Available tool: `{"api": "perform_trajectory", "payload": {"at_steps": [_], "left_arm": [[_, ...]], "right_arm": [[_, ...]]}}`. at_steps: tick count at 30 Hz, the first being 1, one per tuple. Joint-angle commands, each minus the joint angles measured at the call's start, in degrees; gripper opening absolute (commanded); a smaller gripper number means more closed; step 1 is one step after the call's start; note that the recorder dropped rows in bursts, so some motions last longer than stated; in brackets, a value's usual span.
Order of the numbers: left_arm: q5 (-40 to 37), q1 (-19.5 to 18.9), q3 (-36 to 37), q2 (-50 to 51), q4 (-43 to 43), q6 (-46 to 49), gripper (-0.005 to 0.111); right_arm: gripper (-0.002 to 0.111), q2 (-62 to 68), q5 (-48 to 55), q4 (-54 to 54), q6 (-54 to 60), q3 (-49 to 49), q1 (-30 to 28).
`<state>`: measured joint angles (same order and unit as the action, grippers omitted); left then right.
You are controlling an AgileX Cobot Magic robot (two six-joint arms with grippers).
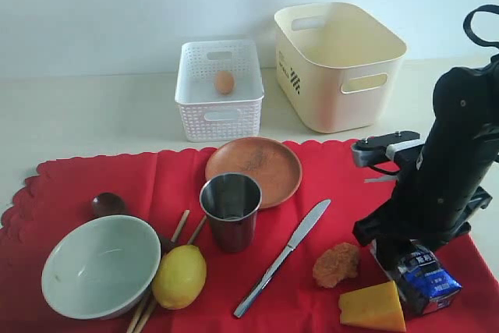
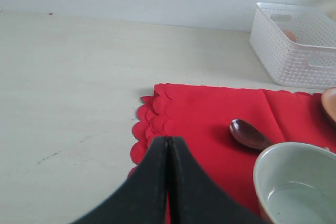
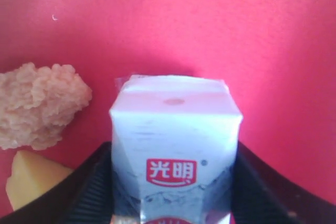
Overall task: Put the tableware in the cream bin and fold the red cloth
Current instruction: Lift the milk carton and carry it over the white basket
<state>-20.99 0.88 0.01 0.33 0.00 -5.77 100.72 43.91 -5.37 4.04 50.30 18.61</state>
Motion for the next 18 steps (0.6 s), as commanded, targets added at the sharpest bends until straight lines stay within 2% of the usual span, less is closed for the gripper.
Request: {"api": "perform_trajectory", "payload": {"at_steps": [1,7,13,18], "left_arm": [[0.4,0.0,0.0,-0.3,0.0,-0.1,0.001],[0.4,0.0,0.0,-0.3,0.0,-0.1,0.001],[0.4,0.0,0.0,-0.3,0.0,-0.1,0.001],[0.4,0.0,0.0,-0.3,0.0,-0.1,0.001]], "right_arm": [[0.000,-6.3,-1.1,0.3,1.9,1.2,0.0],[0.000,-12.4,-0.4,-3.6,5.3,8.7,0.0],[0.000,-10.4,-0.8,-17.5,19.0,18.6,0.0],[0.000,-3.4,0.7,-32.9,31.8,28.0,0.0]]}}
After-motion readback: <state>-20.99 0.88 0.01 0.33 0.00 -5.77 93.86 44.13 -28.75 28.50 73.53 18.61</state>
